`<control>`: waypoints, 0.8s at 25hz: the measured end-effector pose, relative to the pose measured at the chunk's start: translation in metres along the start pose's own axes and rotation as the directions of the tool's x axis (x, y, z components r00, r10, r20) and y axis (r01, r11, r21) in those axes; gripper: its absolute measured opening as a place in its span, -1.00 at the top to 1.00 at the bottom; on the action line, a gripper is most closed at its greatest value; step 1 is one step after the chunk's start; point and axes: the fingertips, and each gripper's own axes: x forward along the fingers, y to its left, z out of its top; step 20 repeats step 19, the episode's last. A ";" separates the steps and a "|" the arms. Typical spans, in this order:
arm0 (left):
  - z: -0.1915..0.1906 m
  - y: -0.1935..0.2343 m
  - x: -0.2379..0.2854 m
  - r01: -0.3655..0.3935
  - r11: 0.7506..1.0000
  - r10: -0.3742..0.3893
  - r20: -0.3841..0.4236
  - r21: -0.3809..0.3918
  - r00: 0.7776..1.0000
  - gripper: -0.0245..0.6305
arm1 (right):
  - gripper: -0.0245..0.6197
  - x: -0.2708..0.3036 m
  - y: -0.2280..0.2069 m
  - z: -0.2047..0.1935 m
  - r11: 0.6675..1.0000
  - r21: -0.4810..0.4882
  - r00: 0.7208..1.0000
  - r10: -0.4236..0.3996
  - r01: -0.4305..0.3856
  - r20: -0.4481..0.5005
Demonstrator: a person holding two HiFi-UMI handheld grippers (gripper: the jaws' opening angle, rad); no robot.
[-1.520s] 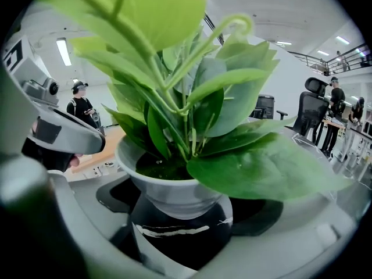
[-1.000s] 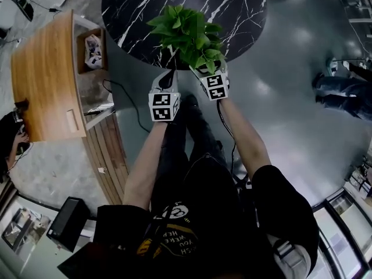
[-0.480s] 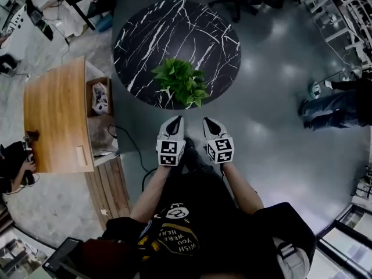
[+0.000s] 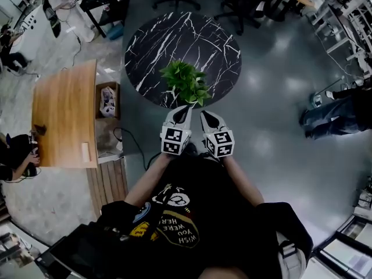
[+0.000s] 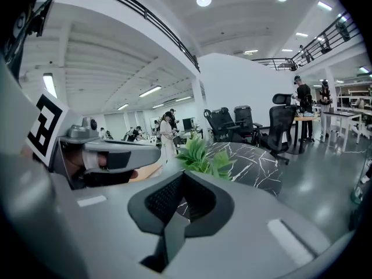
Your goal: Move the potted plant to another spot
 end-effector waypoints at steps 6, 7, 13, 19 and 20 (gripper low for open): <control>0.005 0.003 -0.004 0.002 1.000 -0.002 0.015 0.001 1.000 0.91 | 0.91 0.001 -0.001 0.006 1.000 0.003 1.000 -0.007 0.007 0.014; 0.005 0.005 -0.005 -0.001 1.000 0.001 0.016 0.001 1.000 0.91 | 0.92 0.001 0.000 0.007 1.000 0.003 1.000 -0.006 0.006 0.015; 0.008 0.012 -0.009 -0.021 1.000 0.021 0.019 -0.007 1.000 0.91 | 0.91 0.006 0.004 0.010 1.000 -0.009 1.000 0.010 -0.009 0.012; 0.006 0.010 -0.007 -0.009 1.000 0.009 0.010 0.011 1.000 0.91 | 0.92 0.010 0.006 0.009 1.000 -0.013 1.000 0.017 -0.017 0.002; 0.006 0.010 -0.007 -0.009 1.000 0.009 0.010 0.011 1.000 0.91 | 0.92 0.010 0.006 0.009 1.000 -0.013 1.000 0.017 -0.017 0.002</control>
